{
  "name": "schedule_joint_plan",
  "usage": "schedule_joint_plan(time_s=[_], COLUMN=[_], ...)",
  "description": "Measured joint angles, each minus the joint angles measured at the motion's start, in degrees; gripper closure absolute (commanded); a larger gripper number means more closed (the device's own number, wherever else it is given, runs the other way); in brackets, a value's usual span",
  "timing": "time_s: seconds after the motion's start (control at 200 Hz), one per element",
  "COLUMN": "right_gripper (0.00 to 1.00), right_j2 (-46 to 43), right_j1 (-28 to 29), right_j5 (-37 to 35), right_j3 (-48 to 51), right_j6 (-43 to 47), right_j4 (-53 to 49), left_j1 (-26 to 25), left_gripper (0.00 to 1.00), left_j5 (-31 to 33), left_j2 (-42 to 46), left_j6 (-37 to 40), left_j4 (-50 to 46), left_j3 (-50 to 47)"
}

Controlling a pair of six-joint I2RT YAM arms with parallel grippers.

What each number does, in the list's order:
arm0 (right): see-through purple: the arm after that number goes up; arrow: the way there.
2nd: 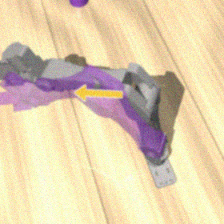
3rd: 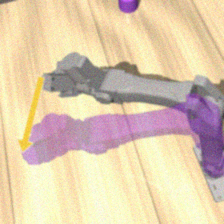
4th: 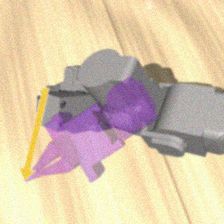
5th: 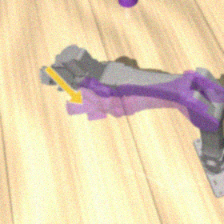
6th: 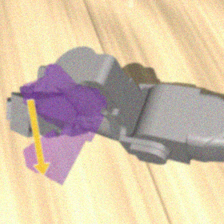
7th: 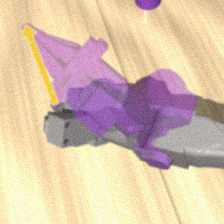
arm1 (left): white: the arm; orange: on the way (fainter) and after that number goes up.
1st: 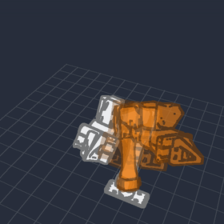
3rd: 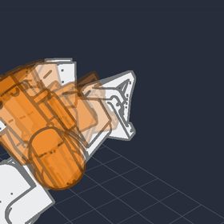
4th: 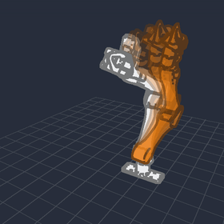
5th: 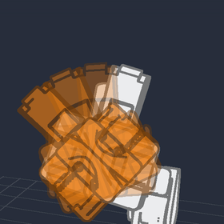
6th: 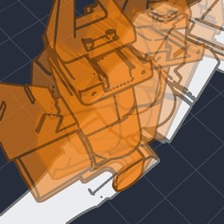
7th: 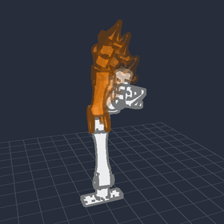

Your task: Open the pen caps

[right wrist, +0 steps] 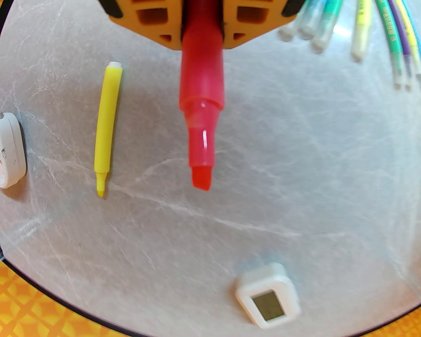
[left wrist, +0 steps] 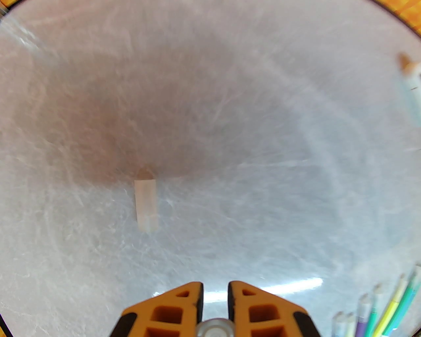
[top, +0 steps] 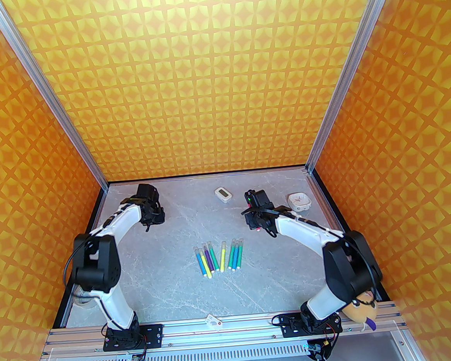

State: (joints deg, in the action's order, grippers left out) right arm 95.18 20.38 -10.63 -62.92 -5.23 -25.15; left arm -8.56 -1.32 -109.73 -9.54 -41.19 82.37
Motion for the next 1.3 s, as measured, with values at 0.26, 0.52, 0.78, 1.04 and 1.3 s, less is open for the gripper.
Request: schedule_joint_plan(time_s=[0.26, 0.52, 0.78, 1.04, 1.3], right_gripper=[1.0, 1.0, 1.0, 0.97, 0.93], right_j2=[7.41, 12.76, 16.57, 19.45, 21.9], right_j1=[-3.5, -5.05, -5.51, -6.6, -6.64], right_j5=[-1.66, -3.45, -5.25, -6.64, -7.19], right_j3=[-3.72, -9.31, -14.19, -16.33, -18.8], right_j6=[0.2, 0.17, 0.15, -0.02, 0.0], right_j4=[-1.18, -2.64, -5.09, -7.82, -10.03], left_j1=[0.0, 0.0, 0.0, 0.0, 0.0], left_gripper=[1.0, 0.97, 0.95, 0.89, 0.84], left_j5=[0.94, 2.93, 4.79, 5.11, 5.31], left_j2=[-4.46, -10.19, -12.83, -13.49, -14.43], left_j6=[0.87, 1.33, 1.99, 2.21, 2.47], left_j4=[-1.57, -1.77, -2.54, -2.58, -2.69], left_j3=[4.07, 9.38, 9.84, 11.39, 12.2])
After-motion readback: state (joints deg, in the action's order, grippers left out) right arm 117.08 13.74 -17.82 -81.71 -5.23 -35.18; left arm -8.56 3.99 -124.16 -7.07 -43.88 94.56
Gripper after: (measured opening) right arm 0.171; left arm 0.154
